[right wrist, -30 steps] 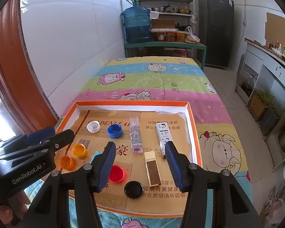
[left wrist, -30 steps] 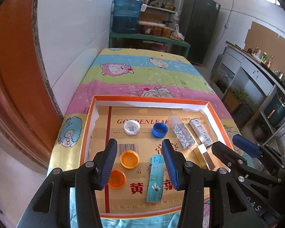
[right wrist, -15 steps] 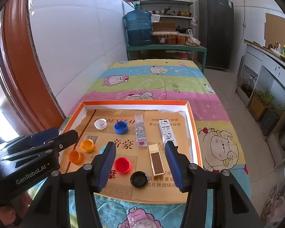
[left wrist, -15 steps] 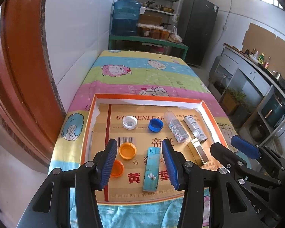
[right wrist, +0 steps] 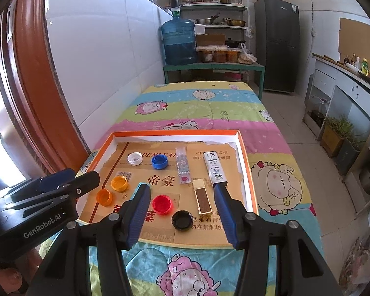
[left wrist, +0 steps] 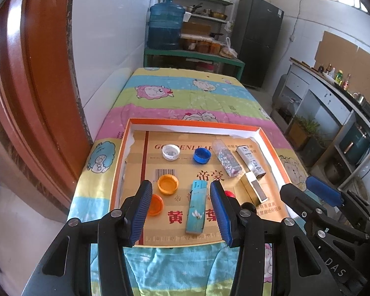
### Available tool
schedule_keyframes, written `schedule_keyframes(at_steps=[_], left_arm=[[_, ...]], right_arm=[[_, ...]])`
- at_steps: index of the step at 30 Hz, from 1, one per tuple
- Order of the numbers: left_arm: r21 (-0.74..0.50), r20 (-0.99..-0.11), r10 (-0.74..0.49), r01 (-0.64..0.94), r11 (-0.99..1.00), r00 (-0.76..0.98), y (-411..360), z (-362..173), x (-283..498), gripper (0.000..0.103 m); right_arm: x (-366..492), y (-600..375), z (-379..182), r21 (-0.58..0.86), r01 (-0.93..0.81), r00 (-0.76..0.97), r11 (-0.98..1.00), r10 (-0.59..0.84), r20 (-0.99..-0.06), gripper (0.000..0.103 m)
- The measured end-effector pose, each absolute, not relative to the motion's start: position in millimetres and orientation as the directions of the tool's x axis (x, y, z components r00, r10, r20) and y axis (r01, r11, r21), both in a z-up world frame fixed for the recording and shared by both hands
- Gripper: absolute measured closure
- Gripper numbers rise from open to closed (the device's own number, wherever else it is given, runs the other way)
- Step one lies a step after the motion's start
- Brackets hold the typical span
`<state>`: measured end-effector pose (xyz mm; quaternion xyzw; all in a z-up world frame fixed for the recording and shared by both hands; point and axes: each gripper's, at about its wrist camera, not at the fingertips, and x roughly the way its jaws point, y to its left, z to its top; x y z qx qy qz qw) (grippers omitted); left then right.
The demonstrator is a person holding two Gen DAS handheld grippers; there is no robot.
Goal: Organize rigid objects
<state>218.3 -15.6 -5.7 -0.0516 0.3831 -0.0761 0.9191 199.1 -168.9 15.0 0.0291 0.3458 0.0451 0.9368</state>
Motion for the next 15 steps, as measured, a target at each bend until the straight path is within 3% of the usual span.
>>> schedule_keyframes(at_steps=[15], left_arm=[[-0.137, -0.677, -0.175, 0.111, 0.984, 0.714, -19.6, 2.7, 185.1, 0.053]], right_arm=[[170.3, -169.4, 22.8, 0.088, -0.063, 0.774, 0.994, 0.104, -0.624, 0.050]])
